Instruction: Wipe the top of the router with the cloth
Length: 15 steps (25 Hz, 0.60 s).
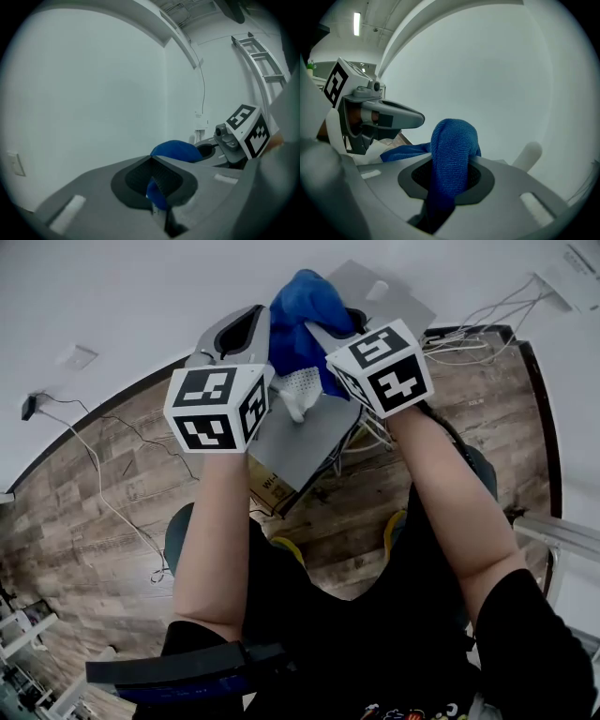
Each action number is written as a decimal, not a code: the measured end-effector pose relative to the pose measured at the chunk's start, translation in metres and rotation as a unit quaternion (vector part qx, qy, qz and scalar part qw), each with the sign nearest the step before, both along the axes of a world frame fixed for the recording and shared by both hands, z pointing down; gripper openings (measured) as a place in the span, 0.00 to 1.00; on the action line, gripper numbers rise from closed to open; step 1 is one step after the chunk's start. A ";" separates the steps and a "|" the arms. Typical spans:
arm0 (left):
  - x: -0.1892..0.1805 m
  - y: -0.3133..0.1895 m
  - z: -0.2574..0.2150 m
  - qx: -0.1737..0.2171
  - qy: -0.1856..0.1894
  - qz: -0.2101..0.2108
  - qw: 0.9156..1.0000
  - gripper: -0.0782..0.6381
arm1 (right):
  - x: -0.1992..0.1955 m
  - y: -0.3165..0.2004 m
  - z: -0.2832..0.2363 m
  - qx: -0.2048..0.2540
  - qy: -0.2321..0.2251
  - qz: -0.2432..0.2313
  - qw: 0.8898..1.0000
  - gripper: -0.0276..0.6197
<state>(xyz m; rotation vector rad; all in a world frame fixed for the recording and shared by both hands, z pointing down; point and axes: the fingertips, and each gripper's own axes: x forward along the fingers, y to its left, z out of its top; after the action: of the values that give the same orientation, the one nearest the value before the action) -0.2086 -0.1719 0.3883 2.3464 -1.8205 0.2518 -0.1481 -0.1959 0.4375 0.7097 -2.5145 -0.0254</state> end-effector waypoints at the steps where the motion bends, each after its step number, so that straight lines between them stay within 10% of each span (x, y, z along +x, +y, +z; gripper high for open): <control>1: 0.002 -0.001 -0.001 -0.001 -0.001 0.005 1.000 0.11 | 0.006 -0.003 0.000 -0.001 0.000 0.006 1.000 0.21; 15: -0.004 0.036 0.017 0.007 -0.025 -0.019 0.999 0.11 | 0.020 0.087 0.003 -0.014 -0.034 -0.041 0.998 0.21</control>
<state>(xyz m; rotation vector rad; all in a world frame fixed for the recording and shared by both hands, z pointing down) -0.2126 -0.1357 0.4055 2.3326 -1.8927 0.2959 -0.1280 -0.1092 0.4400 0.6049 -2.6026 0.0039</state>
